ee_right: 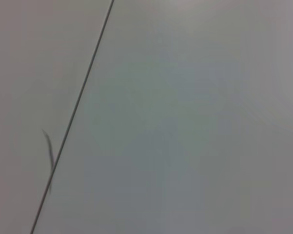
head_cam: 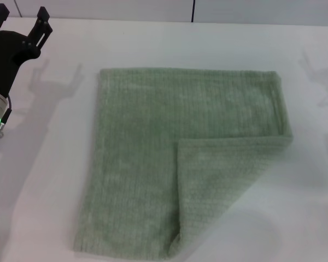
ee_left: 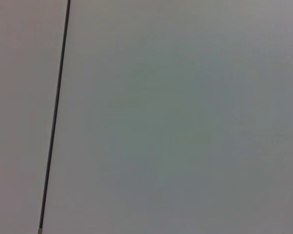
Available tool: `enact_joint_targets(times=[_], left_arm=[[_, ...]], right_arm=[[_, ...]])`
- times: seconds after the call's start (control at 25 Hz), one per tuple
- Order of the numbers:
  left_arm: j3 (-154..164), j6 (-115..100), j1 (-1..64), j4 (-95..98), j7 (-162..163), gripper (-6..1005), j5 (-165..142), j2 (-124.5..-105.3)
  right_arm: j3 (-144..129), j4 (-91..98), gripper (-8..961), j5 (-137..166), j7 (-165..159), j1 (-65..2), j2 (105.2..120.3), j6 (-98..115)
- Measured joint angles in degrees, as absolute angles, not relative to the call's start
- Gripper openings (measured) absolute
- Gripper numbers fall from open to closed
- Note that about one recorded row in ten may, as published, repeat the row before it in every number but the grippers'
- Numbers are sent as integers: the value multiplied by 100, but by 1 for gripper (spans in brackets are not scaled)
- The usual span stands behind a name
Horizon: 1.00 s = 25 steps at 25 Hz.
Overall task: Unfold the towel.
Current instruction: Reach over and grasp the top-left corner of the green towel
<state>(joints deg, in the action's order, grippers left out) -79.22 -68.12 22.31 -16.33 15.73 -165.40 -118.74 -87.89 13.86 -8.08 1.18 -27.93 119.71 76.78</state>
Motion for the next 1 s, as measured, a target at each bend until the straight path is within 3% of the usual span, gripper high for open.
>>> enact_joint_targets(times=[1.0], left_arm=[[-7675,-6727,2240,-1556,1578,827,-16514,-11883]], right_arm=[[-8799,1292,792,-808,105,-2895,11962,7502]])
